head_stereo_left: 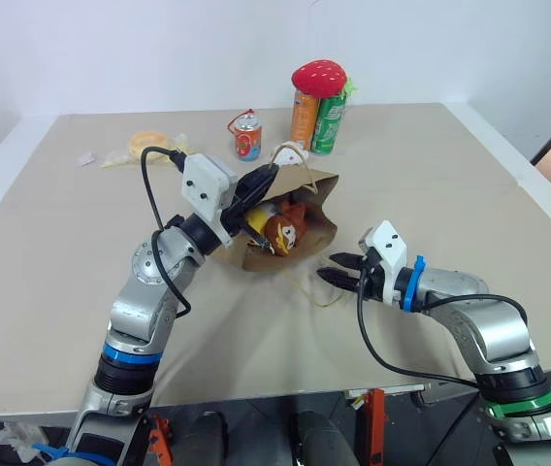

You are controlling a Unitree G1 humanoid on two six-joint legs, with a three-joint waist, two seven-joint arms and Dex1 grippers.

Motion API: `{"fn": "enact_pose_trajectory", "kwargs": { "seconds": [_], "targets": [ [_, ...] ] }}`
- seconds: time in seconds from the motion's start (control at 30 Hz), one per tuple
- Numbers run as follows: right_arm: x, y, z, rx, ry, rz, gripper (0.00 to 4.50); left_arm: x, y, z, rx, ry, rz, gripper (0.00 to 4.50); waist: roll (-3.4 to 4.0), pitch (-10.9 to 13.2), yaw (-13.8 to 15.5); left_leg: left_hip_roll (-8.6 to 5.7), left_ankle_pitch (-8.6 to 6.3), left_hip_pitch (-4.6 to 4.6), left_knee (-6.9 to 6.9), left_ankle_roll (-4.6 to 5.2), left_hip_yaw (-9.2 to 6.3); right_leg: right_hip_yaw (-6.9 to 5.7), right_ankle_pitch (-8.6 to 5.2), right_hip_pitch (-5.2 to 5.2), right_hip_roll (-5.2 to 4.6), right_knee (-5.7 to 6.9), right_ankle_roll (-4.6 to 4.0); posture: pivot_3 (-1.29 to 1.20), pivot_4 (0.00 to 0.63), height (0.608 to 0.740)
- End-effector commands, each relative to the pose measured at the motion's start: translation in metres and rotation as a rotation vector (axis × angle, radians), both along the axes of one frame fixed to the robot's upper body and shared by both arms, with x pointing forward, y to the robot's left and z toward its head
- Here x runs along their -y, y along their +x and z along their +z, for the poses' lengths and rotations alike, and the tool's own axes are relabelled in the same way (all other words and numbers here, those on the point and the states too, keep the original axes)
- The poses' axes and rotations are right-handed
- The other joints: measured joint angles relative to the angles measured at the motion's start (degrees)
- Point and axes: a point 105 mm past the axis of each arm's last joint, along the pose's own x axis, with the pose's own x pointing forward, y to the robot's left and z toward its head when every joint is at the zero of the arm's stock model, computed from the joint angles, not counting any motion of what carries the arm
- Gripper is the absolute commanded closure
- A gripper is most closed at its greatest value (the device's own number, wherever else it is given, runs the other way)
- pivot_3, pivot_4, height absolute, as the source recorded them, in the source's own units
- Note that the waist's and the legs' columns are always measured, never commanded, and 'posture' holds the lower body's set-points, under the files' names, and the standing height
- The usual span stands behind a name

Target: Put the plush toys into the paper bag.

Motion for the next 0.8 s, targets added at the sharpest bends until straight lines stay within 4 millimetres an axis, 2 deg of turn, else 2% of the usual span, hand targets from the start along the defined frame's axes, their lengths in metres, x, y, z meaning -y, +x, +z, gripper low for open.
{"fn": "enact_pose_trajectory", "kwargs": {
  "seconds": [0.03,0.07,0.17,0.23,0.4,0.47,0.53,0.63,0.8],
  "targets": [
    [0.008,0.0,0.02,0.084,0.004,0.001,4.34,-0.001,-0.005,0.016,0.069,-0.011,-0.005,4.5,0.0,0.0,0.0,0.0,0.0,0.0,0.0,0.0,0.0,0.0,0.0,0.0,0.0,0.0,0.0,0.0,0.15,0.74],
    [0.009,0.0,0.023,0.094,0.009,0.002,4.47,-0.001,-0.004,0.016,0.07,-0.01,-0.005,4.5,0.0,0.0,0.0,0.0,0.0,0.0,0.0,0.0,0.0,0.0,0.0,0.0,0.0,0.0,0.0,0.0,0.15,0.74],
    [0.012,-0.003,0.038,0.132,0.018,0.03,4.47,-0.002,-0.004,0.017,0.077,-0.002,-0.007,4.5,0.0,0.0,0.0,0.0,0.0,0.0,0.01,0.0,0.0,0.0,0.0,0.01,0.0,0.0,0.0,0.0,0.15,0.74],
    [0.014,-0.006,0.057,0.158,0.038,0.065,4.47,-0.002,-0.004,0.019,0.091,0.011,-0.006,4.5,0.0,0.01,0.0,0.0,0.0,0.0,0.02,0.0,0.0,0.01,0.0,0.01,0.0,0.0,0.0,0.0,0.15,0.74],
    [0.021,-0.017,0.126,0.276,0.03,0.15,4.47,-0.008,0.002,0.029,0.097,0.002,0.0,4.5,0.06,0.07,-0.07,-0.02,0.0,-0.01,0.06,0.0,0.07,0.1,0.02,-0.01,0.01,0.0,0.02,0.0,0.15,0.74],
    [0.018,-0.02,0.145,0.291,0.032,0.189,4.47,-0.01,0.005,0.031,0.087,-0.011,0.0,4.5,0.04,0.06,-0.05,0.01,-0.01,0.0,0.05,0.01,0.06,0.1,0.01,-0.01,0.04,0.0,0.02,0.0,0.15,0.74],
    [0.012,-0.02,0.156,0.303,0.019,0.221,4.47,-0.009,0.007,0.03,0.07,-0.015,-0.007,4.5,0.04,0.06,-0.07,0.04,-0.03,0.02,0.01,0.04,0.05,0.1,-0.01,0.0,0.08,-0.01,0.0,0.0,0.15,0.74],
    [0.005,-0.007,0.158,0.292,0.052,0.207,4.47,-0.007,0.01,0.023,0.046,-0.001,-0.023,4.5,0.03,0.06,-0.1,0.04,-0.03,0.02,-0.03,0.04,0.06,0.1,-0.01,-0.03,0.08,-0.01,0.0,0.0,0.15,0.74],
    [-0.005,0.011,0.129,0.272,-0.045,0.184,4.47,-0.003,0.012,0.015,0.031,0.019,-0.028,4.5,0.03,0.07,-0.03,0.01,-0.03,-0.02,0.0,0.04,0.07,0.13,-0.01,-0.04,0.05,0.0,0.0,0.0,0.15,0.74]
  ]
}}
